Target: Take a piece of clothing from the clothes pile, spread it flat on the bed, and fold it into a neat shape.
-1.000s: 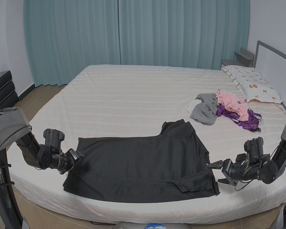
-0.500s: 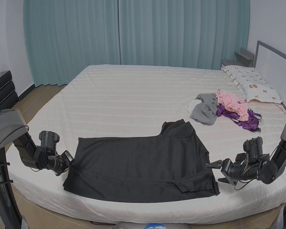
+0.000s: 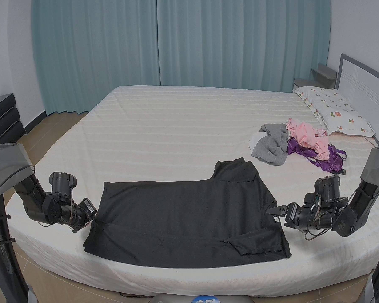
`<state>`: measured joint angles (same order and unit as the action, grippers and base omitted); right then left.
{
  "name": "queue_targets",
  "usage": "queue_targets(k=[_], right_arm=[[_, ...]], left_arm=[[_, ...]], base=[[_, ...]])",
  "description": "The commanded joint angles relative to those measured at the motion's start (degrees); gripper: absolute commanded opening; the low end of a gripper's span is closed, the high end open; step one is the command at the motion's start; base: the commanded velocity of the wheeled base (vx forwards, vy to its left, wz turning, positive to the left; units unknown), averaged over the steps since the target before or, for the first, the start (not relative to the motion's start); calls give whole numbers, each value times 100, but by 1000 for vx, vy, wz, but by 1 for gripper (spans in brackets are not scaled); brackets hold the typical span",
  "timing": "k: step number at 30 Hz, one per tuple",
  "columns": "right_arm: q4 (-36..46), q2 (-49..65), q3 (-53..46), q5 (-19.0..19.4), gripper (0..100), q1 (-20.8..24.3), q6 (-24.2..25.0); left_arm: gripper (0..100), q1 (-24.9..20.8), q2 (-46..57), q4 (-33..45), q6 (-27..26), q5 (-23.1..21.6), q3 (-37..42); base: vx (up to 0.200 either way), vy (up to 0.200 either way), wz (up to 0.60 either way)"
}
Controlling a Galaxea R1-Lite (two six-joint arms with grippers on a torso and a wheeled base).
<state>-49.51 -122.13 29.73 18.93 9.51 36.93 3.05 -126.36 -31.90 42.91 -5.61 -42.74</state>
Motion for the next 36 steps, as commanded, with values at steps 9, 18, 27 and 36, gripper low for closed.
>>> queue_targets(k=[9,18,27,36], right_arm=[[-33,-637,261,32,100,-10,-493],[-42,-839,261,49,0,16,-564],[-209,-795,147,14,0,-28,-739],[-182,-242,94,5,0,-160,-678]], left_arm=[[0,-6,6,0,7,-2,11],[0,-6,14,0,7,-2,20],[0,-6,41,0,-28,-2,64],[0,38,287,26,-37,7,134]], base=[[0,0,0],[0,0,0],[0,0,0],[0,0,0]])
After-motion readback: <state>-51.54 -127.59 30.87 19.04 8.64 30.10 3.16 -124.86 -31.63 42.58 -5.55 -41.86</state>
